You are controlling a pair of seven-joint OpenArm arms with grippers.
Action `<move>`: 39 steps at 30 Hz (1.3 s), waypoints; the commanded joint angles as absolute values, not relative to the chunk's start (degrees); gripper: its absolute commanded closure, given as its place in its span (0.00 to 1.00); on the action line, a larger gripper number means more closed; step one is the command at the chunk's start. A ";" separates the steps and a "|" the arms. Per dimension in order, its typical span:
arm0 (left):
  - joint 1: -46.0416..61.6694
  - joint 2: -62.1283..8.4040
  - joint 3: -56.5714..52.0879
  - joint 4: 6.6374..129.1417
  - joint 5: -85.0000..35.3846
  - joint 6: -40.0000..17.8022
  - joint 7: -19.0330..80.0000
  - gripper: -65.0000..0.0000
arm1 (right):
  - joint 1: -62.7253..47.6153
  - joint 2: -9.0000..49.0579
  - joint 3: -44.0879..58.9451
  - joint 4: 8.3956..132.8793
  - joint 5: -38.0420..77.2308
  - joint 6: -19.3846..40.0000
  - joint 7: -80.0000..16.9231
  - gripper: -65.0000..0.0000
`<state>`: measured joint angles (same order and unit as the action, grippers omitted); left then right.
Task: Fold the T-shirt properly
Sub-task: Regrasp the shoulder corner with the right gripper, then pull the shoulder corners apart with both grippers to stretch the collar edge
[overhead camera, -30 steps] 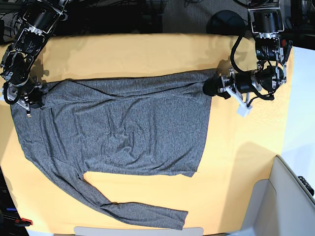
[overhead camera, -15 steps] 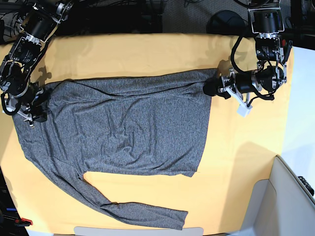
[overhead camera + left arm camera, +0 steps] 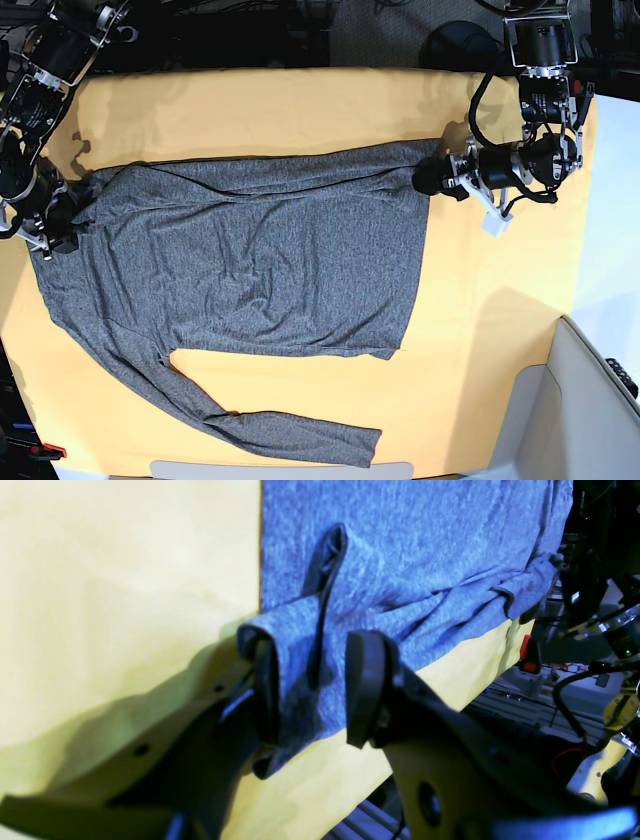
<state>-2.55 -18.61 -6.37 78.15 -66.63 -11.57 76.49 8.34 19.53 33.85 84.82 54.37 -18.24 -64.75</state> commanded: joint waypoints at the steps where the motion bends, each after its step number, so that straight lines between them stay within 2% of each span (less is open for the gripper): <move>1: -3.38 -19.30 -6.37 78.99 -67.47 -11.56 76.97 0.70 | 9.45 22.29 34.42 86.02 54.99 -17.89 -63.69 0.52; 4: -3.38 -19.30 -6.37 78.99 -67.47 -11.56 76.97 0.70 | 8.31 23.60 37.14 86.11 55.08 -17.89 -63.96 0.52; 10: -3.47 -21.05 -6.99 78.99 -67.74 -11.47 76.88 0.69 | 5.23 24.04 49.36 85.67 58.68 -17.80 -63.96 0.52; 14: -3.38 -21.14 -6.90 78.99 -67.74 -11.47 76.79 0.69 | 4.26 23.96 53.14 80.04 61.85 -17.54 -63.96 0.52; 19: -3.38 -20.97 -6.64 78.99 -67.74 -11.47 76.88 0.69 | 3.03 24.04 55.69 73.19 64.84 -11.56 -64.04 0.52; 32: -3.38 -20.88 -6.55 78.99 -67.74 -11.47 76.88 0.69 | 6.99 20.97 55.08 70.55 58.68 -11.38 -63.96 0.52; 39: -3.38 -20.88 -6.55 78.99 -67.74 -11.47 76.88 0.69 | 9.98 20.62 49.89 70.29 57.54 -11.38 -63.60 0.52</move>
<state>-2.55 -20.03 -6.37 78.15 -66.63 -11.55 76.51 9.17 19.57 49.84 69.60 57.06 -11.57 -63.51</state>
